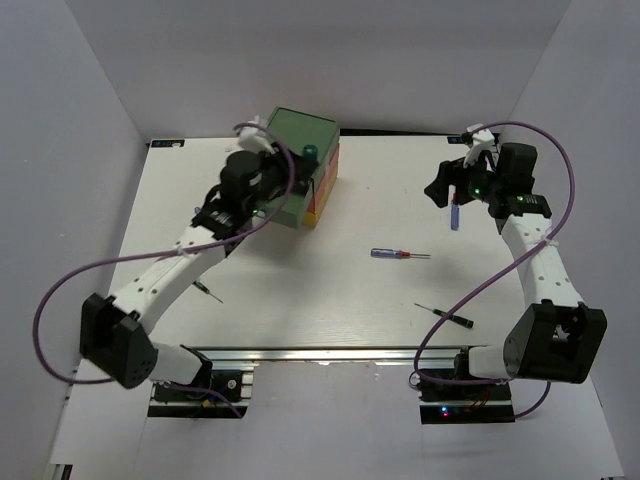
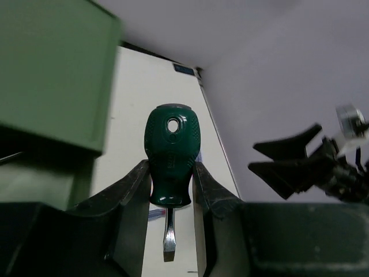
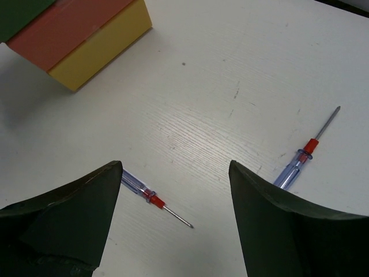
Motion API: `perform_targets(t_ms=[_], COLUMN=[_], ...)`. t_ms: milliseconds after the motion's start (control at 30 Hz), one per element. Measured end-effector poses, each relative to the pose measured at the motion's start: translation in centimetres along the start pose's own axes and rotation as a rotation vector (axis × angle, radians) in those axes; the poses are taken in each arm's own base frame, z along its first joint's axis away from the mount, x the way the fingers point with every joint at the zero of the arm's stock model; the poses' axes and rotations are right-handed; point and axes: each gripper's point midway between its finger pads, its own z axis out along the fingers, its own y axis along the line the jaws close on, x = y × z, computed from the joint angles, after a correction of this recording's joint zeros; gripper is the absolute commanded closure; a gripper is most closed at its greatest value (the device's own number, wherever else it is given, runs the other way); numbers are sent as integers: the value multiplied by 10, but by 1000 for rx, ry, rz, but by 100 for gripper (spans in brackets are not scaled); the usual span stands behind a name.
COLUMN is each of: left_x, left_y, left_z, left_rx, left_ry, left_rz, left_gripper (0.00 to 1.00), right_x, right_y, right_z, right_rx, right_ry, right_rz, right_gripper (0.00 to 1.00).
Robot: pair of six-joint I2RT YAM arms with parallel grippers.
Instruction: Sort the tools into containers
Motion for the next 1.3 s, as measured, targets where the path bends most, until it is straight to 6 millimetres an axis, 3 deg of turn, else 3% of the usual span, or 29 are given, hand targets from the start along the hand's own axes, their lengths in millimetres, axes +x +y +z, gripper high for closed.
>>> perform_targets(t_ms=[100, 233, 467, 600, 633, 667, 767, 1100, 1300], left_x=[-20, -18, -5, -4, -4, -3, 0, -4, -14], left_y=[35, 63, 112, 131, 134, 136, 141, 140, 133], left_z=[-30, -52, -56, -47, -43, -41, -36, -36, -34], left_rx=[-100, -197, -404, -494, -508, -522, -552, -562, -537], left_ry=[-82, -106, -83, -62, -58, -52, -34, -26, -35], left_rz=[-88, -186, -322, -378, -390, -399, -423, -449, -449], left_gripper=[96, 96, 95, 93, 90, 78, 62, 43, 43], right_x=[0, 1, 2, 3, 2, 2, 2, 5, 4], right_y=[6, 11, 16, 17, 18, 18, 18, 19, 26], right_z=[2, 4, 7, 7, 7, 7, 7, 8, 8], right_rx=[-25, -50, -74, -77, -78, -79, -81, -84, -121], right_ry=[0, 3, 5, 7, 6, 6, 6, 10, 6], right_rz=[-1, 0, 0, 0, 0, 0, 0, 2, -21], right_gripper=[20, 21, 21, 21, 21, 21, 21, 21, 20])
